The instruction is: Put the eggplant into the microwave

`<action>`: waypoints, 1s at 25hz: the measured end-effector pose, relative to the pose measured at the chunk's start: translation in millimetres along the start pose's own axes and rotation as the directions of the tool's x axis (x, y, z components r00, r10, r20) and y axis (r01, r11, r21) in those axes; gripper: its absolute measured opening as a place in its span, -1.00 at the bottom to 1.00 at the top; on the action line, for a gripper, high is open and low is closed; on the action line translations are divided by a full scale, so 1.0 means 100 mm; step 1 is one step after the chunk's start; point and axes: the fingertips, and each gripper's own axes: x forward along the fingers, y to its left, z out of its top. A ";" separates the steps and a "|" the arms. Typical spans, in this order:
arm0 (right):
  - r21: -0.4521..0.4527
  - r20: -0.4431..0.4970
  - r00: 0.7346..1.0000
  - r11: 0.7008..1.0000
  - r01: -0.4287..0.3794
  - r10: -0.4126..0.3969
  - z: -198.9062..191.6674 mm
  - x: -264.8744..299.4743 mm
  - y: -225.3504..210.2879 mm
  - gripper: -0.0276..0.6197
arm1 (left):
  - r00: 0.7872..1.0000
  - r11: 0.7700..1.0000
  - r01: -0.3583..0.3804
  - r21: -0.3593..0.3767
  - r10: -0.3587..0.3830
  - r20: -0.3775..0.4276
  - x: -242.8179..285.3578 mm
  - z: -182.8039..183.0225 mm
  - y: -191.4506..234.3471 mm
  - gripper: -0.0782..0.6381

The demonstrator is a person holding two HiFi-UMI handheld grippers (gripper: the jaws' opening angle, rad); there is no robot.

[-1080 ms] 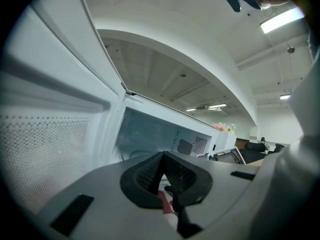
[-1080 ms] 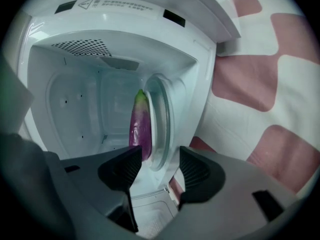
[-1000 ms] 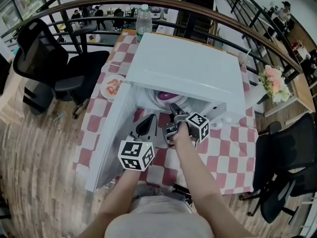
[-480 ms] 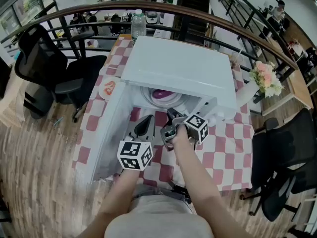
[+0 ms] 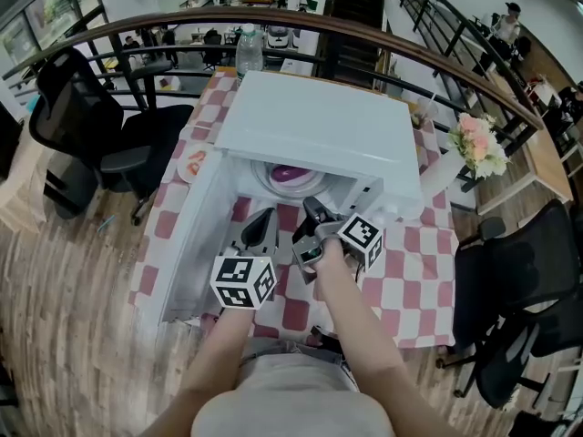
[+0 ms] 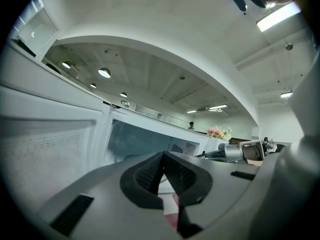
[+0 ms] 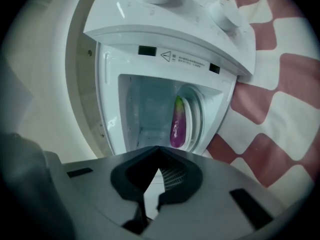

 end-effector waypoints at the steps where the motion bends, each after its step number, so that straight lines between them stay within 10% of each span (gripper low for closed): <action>1: -0.022 -0.004 1.000 1.000 -0.005 0.004 0.00 -0.03 0.04 -0.84 | 1.000 1.000 -0.001 -0.001 0.001 0.002 0.00 0.01 -0.01 -0.77; 17: -0.342 -0.041 0.989 0.928 -0.149 0.144 -0.12 -0.40 0.51 -0.84 | 1.000 0.999 0.013 0.037 -0.014 0.007 0.02 0.11 -0.19 -0.77; 25: -0.604 -0.050 0.983 0.778 -0.173 0.179 -0.16 -0.51 0.69 -0.84 | 0.999 0.997 0.040 0.063 -0.041 0.019 0.08 0.19 -0.26 -0.77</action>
